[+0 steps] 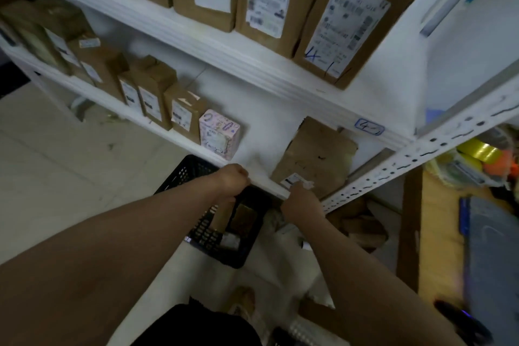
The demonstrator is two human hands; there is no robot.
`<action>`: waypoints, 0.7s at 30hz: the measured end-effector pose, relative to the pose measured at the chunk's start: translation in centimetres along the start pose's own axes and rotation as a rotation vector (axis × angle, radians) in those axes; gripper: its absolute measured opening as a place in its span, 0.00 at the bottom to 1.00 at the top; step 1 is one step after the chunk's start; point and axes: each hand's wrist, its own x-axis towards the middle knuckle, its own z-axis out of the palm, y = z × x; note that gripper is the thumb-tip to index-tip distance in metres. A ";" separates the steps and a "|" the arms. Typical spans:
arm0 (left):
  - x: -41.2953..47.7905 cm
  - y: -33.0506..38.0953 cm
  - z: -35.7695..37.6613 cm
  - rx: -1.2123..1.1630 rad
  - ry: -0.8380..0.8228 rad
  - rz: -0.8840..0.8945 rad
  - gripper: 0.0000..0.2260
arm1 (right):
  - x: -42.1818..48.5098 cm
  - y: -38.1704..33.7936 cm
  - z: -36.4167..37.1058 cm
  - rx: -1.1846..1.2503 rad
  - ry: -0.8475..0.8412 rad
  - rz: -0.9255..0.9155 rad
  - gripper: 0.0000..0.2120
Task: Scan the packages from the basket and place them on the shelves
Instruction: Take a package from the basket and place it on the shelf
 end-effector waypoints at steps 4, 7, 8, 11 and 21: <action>-1.1 -6.5 -2.8 0.040 0.047 -0.043 0.04 | -1.6 -1.7 5.6 0.049 -0.139 0.057 0.10; -1.1 -11.6 -3.8 0.014 0.076 -0.108 0.11 | -1.9 -2.5 9.3 0.103 -0.207 0.092 0.16; -0.9 -13.1 -4.0 0.005 0.092 -0.124 0.12 | -1.9 -2.5 10.7 0.105 -0.234 0.100 0.16; -0.7 -16.1 -3.9 0.019 0.107 -0.155 0.08 | -1.7 -2.4 14.0 0.137 -0.292 0.121 0.17; 6.8 -24.7 -0.2 -0.040 0.065 -0.172 0.10 | 5.9 0.0 22.6 0.141 -0.343 0.110 0.18</action>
